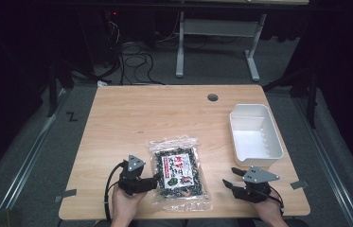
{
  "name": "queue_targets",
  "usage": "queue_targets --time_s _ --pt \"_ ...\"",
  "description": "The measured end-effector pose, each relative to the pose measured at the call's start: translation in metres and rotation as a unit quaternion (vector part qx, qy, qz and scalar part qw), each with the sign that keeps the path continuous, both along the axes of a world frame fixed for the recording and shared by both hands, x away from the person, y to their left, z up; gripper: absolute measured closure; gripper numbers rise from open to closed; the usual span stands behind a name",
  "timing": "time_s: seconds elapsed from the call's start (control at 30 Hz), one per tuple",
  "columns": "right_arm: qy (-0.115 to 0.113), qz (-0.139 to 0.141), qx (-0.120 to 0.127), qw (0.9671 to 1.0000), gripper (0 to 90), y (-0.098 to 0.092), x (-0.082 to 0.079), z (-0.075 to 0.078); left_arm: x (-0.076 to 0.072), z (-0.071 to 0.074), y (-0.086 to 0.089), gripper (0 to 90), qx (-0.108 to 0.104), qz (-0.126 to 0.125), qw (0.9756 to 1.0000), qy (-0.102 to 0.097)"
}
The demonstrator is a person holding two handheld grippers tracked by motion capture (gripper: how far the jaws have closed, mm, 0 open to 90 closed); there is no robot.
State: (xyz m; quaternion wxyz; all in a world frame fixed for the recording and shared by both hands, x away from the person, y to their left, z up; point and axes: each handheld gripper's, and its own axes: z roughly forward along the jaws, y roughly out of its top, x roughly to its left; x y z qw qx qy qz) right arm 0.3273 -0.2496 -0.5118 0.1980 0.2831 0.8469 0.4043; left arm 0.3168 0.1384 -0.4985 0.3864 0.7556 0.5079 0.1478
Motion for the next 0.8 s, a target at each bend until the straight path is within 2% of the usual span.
queue_targets --time_s 0.13,0.33,0.47,0.53,0.8 --pt "-0.002 -0.003 -0.001 1.0000 43.9 -0.003 0.000 -0.001 0.001 -0.002 -0.007 27.7 0.015 -0.006 0.9997 0.017" --pt "-0.003 -0.007 -0.004 1.0000 43.7 -0.005 0.000 -0.003 0.001 -0.003 -0.014 24.7 0.008 -0.019 0.9992 0.034" --pt "-0.007 -0.008 -0.008 0.9999 43.7 -0.005 -0.001 -0.003 -0.002 -0.004 -0.026 22.8 0.022 -0.029 0.9987 0.035" --pt "-0.004 -0.010 -0.009 0.9999 43.6 -0.005 -0.001 -0.003 -0.002 -0.006 -0.034 21.3 0.033 -0.032 0.9979 0.047" --pt "-0.006 -0.011 -0.011 0.9999 43.4 -0.006 0.000 -0.004 -0.004 -0.010 -0.048 20.4 0.063 -0.041 0.9957 0.054"
